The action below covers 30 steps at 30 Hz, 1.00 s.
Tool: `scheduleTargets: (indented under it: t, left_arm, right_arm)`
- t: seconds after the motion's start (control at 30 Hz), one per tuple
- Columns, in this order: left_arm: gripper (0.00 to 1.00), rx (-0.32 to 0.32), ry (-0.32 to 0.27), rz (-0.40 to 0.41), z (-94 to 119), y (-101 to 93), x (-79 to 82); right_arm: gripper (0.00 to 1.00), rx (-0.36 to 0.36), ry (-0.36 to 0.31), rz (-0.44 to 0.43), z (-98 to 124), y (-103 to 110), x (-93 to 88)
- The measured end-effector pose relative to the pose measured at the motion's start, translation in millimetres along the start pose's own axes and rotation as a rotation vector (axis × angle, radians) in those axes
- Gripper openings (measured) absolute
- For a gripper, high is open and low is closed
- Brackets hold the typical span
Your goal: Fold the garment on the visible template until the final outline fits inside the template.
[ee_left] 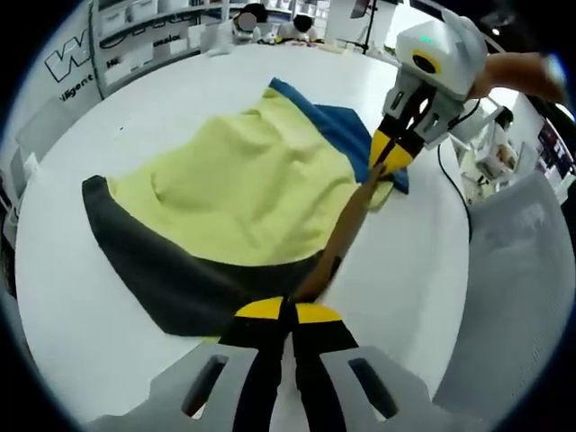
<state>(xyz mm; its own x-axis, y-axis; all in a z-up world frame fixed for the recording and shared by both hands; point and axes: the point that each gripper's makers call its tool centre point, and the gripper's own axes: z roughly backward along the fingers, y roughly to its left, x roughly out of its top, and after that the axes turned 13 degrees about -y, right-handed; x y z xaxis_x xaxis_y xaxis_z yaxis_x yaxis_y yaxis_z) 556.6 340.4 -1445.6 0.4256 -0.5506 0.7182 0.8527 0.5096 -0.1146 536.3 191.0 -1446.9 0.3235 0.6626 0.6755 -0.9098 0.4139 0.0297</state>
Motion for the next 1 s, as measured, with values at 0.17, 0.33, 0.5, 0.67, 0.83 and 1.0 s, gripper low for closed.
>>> scheduleTargets:
  t: [0.17,0.33,0.5,0.67,0.83,1.0]
  left_arm:
    - [0.02,-0.021,-0.004,0.028,6,-10.7,-7.1]
    - [0.02,-0.040,-0.007,0.064,11,-20.5,-12.2]
    - [0.02,-0.059,0.003,0.058,13,-26.1,-16.6]
    - [0.02,-0.082,0.019,0.070,17,-36.0,-21.7]
    - [0.02,-0.113,0.034,0.083,20,-45.4,-26.3]
    - [0.02,-0.148,0.046,0.075,21,-54.4,-30.2]
  right_arm:
    - [0.00,0.027,0.005,-0.003,3,12,-3.5]
    - [0.00,0.035,-0.004,-0.011,4,17,-5.1]
    - [0.00,0.054,-0.006,-0.018,6,28,-6.7]
    - [0.00,0.076,-0.022,-0.028,8,37,-10.5]
    - [0.00,0.097,-0.038,-0.046,12,47,-14.4]
    - [0.00,0.134,-0.038,-0.045,15,58,-18.9]
